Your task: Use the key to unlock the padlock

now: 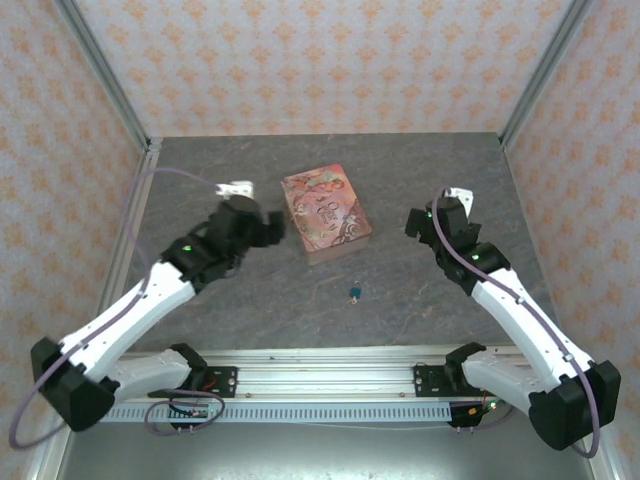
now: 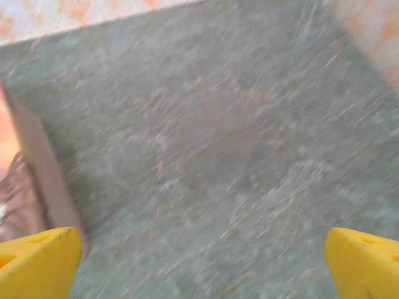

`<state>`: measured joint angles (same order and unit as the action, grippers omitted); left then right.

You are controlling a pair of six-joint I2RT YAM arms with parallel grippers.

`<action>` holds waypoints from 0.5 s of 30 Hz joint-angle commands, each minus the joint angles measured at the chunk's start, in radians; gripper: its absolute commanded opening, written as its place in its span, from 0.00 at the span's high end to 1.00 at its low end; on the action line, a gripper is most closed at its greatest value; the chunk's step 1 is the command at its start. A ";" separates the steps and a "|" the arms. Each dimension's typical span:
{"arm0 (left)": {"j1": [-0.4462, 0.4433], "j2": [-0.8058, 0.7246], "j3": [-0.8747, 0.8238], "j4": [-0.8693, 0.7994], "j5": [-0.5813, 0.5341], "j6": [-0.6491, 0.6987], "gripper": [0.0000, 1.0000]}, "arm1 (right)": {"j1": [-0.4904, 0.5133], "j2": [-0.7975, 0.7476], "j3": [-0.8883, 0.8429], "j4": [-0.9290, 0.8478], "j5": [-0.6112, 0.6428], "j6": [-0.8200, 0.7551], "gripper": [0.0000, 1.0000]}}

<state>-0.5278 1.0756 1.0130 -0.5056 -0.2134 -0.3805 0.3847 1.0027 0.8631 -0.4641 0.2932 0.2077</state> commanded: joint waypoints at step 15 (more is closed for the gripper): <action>0.508 0.102 -0.561 0.846 0.110 0.303 0.00 | -0.259 0.249 -0.515 1.115 0.158 -0.149 0.00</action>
<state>-0.0223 1.2007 0.4866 0.0898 -0.0071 -0.1207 0.1452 1.2240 0.3809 0.3641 0.4458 0.0654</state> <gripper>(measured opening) 0.999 0.997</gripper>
